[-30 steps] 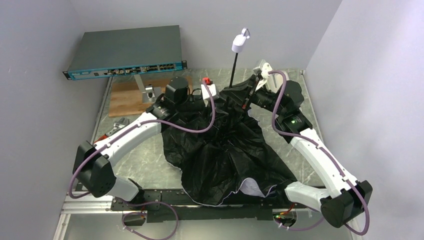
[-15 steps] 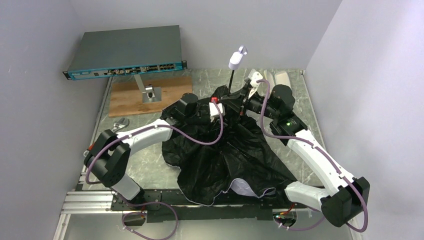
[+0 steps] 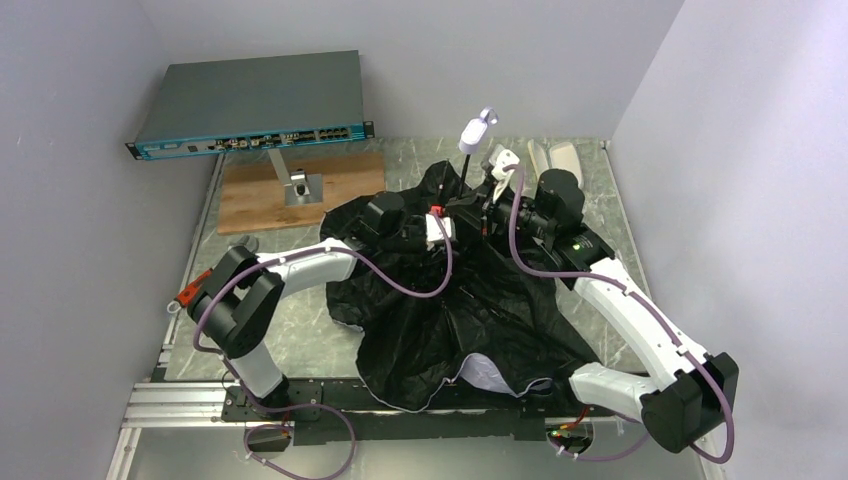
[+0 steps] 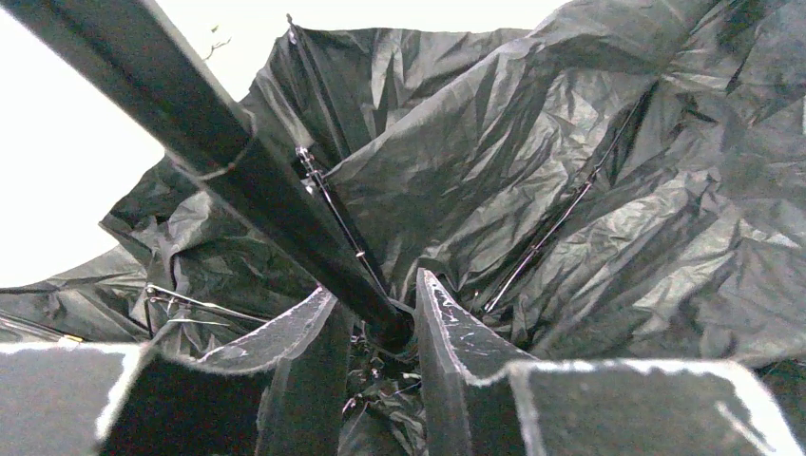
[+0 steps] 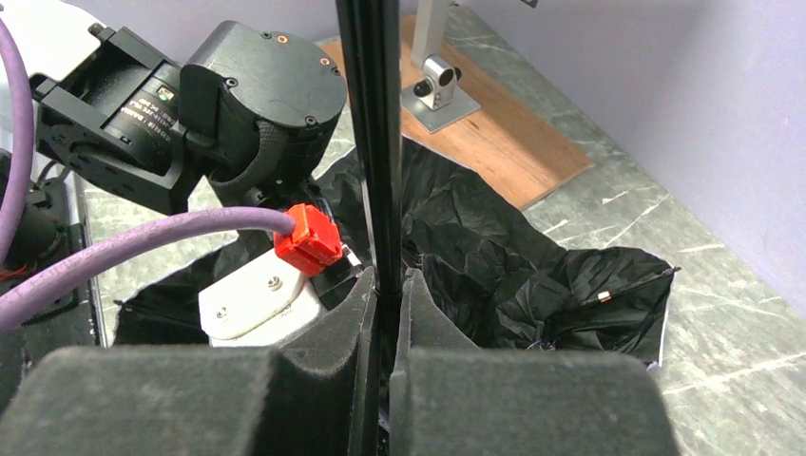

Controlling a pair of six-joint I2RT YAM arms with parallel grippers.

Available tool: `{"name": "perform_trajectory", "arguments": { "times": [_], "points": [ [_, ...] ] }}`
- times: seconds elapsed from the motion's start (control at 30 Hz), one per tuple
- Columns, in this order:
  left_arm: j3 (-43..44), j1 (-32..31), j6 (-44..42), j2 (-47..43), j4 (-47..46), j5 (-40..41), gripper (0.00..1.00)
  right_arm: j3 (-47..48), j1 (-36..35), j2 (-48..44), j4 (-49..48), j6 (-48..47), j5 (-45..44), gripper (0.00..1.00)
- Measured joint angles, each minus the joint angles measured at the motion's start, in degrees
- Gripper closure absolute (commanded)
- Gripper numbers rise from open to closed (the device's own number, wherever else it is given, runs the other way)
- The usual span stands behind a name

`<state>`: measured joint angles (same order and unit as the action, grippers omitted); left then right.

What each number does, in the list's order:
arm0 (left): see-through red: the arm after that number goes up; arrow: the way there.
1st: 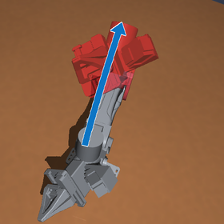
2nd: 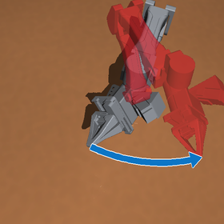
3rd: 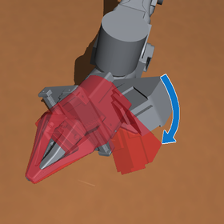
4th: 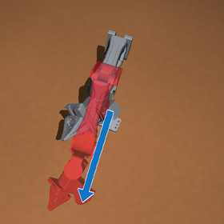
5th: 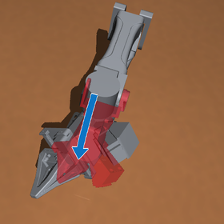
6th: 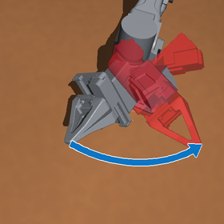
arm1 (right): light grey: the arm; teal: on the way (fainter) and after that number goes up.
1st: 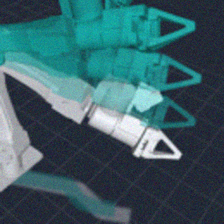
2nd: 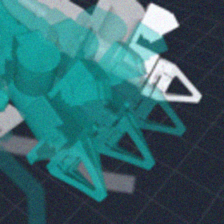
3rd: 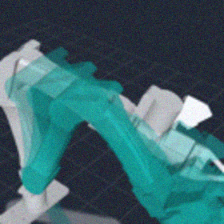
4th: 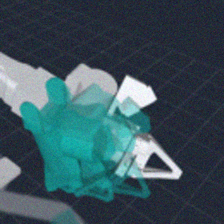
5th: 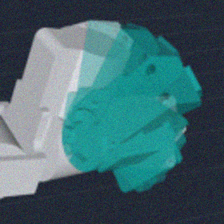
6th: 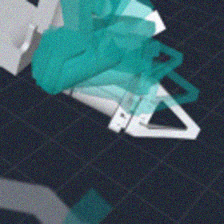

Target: Open the umbrella

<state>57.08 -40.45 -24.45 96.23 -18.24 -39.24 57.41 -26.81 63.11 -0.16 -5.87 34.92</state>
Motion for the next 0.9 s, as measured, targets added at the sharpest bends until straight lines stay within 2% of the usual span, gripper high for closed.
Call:
{"name": "perform_trajectory", "arguments": {
  "times": [0.4, 0.47, 0.57, 0.63, 0.8, 0.9],
  "points": [
    [-2.6, 0.5, 0.3, 4.0, -2.7, 0.6, 0.57, 2.0, 0.0, 2.4, 0.8, -0.8, -0.1, 1.0],
    [-2.8, 0.6, 0.5, 4.3, -3.5, 0.6, 0.49, 2.6, 0.0, 2.9, 1.1, -0.7, -0.2, 1.0],
    [-3.5, 0.9, 1.1, 4.7, -3.7, 0.9, 0.3, 4.0, 0.0, 3.9, 2.1, -0.8, -0.1, 1.0],
    [-4.7, 1.3, 1.8, 4.7, -2.1, 1.6, 0.24, 4.9, -0.2, 4.0, 2.1, -1.0, 0.0, 1.0],
    [-5.4, 2.6, 3.4, 1.2, 5.5, 2.5, 0.18, 4.6, -0.3, 2.6, 1.5, -1.8, 1.3, 1.0],
    [-5.4, 2.8, 4.6, -6.0, 8.9, 1.8, 0.17, 3.5, -0.3, 1.2, 0.0, -3.3, 1.7, 1.0]
  ]
}}
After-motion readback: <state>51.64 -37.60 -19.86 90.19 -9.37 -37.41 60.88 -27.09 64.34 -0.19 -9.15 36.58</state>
